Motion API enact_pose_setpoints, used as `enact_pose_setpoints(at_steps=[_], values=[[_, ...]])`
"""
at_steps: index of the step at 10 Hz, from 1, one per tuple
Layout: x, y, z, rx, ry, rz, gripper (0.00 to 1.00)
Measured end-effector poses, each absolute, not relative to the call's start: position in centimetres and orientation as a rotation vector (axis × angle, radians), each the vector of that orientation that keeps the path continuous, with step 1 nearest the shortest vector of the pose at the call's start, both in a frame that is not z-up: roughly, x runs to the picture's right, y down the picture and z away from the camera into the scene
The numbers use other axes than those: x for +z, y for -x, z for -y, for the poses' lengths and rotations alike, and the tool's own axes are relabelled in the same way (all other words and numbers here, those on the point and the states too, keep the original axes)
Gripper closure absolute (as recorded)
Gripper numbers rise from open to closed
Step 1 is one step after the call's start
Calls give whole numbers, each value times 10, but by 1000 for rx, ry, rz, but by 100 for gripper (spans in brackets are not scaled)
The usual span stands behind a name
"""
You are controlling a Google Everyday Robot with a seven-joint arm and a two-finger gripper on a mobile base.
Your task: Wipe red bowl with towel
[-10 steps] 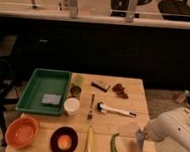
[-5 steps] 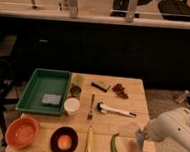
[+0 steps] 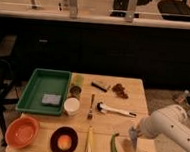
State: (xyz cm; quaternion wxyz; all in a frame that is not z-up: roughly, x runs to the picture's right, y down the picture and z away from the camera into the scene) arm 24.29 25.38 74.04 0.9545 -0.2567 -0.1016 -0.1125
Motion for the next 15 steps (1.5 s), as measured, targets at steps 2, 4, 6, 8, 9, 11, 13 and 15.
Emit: enact_pose_setpoints(at_steps=[2, 4, 6, 8, 9, 11, 13, 15], values=[[746, -202, -243, -288, 508, 247, 100], [749, -165, -226, -355, 484, 290, 100], [748, -149, -215, -408, 464, 320, 100], [744, -130, -202, -467, 439, 356, 100], [742, -120, -198, -494, 432, 370, 100], [736, -86, -188, -577, 414, 419, 100], [734, -66, -187, -631, 416, 450, 100], [736, -27, -191, -706, 429, 490, 100]])
